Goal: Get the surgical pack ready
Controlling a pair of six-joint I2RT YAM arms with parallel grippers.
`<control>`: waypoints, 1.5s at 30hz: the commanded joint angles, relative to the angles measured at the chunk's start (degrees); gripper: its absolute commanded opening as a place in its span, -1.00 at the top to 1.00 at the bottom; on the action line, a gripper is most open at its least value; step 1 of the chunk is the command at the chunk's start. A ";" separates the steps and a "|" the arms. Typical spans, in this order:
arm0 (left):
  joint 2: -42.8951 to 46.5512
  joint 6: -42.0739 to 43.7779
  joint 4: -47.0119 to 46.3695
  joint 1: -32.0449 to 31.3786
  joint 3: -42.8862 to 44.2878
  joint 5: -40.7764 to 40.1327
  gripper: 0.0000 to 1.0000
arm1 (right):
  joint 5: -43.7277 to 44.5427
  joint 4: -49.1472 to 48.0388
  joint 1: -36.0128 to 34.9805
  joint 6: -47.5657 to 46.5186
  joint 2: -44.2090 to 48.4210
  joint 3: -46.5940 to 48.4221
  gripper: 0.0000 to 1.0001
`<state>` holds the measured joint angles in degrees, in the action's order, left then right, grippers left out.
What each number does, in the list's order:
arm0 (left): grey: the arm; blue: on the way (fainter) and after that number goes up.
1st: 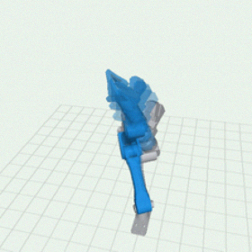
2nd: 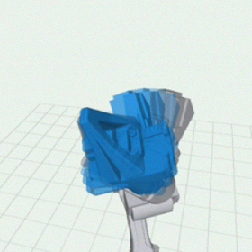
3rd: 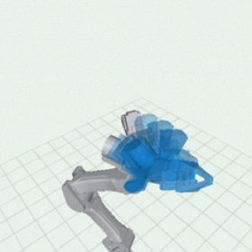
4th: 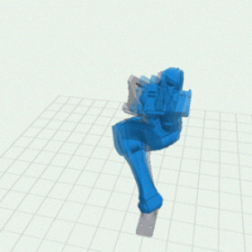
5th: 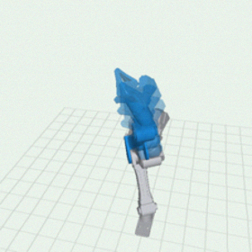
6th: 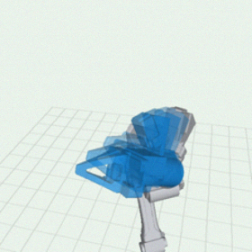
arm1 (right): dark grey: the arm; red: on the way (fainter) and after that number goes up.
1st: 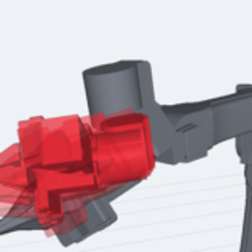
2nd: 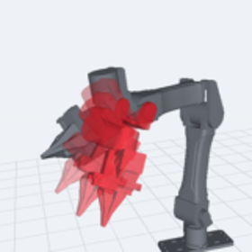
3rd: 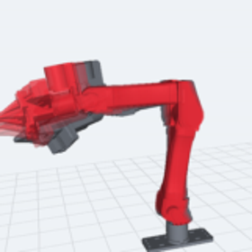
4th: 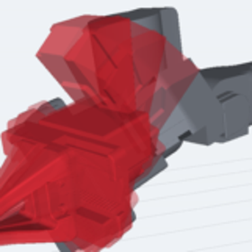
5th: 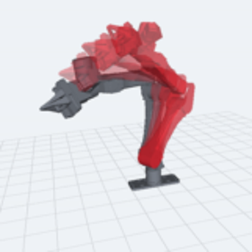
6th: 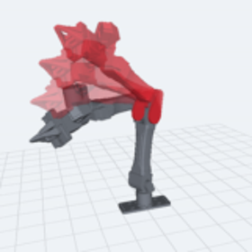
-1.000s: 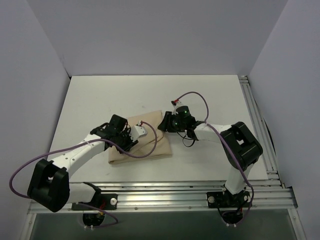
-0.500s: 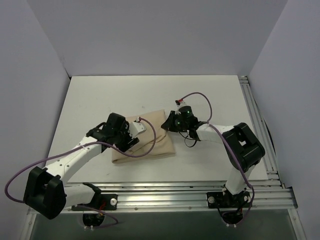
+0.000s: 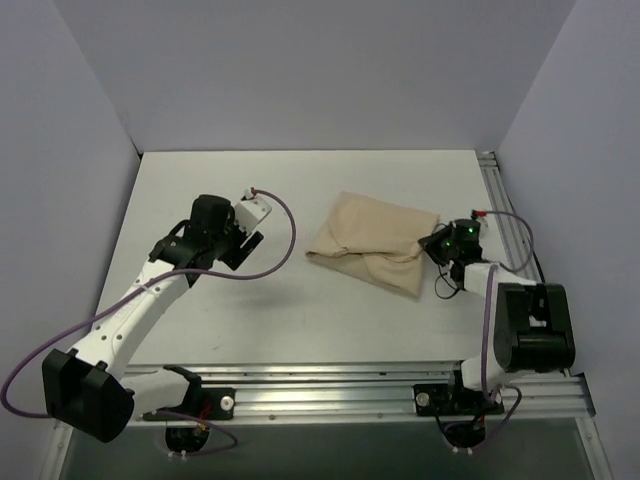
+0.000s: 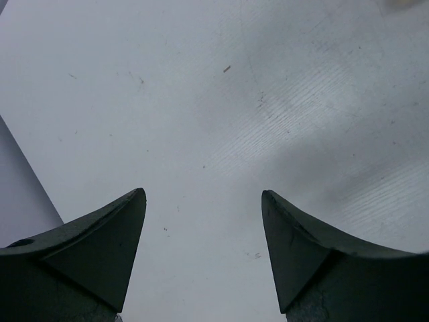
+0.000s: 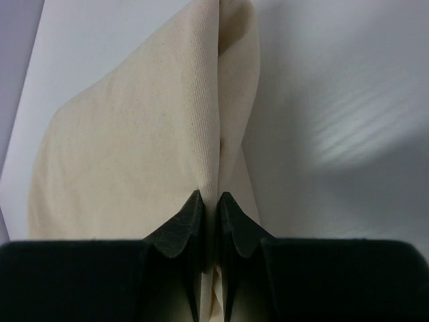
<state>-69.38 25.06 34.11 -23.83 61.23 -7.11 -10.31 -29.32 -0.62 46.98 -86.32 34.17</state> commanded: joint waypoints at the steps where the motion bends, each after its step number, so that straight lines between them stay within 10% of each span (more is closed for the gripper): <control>1: 2.32 -1.33 0.70 1.33 1.61 -1.94 -0.57 | 7.32 1.46 10.62 4.87 5.80 -4.02 1.00; 6: 3.03 -1.33 1.05 2.30 1.26 -1.59 -0.58 | 10.13 0.67 22.93 10.39 10.47 -9.90 1.00; 18: 2.94 -2.91 2.54 3.09 1.70 -0.27 -0.58 | 33.48 -4.77 14.52 33.18 19.88 -19.85 1.00; 33: 3.03 -2.21 2.28 4.15 1.87 -1.50 -0.58 | 45.81 -2.32 7.05 46.97 -6.56 -0.36 1.00; 45: 1.45 -1.94 1.84 5.03 1.70 -1.58 -0.58 | 41.95 -7.24 6.77 34.25 -14.49 6.87 1.00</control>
<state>-67.53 23.11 36.67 -19.31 61.23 -7.79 32.82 -37.60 6.28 88.40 -100.14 40.21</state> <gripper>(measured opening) 0.789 0.067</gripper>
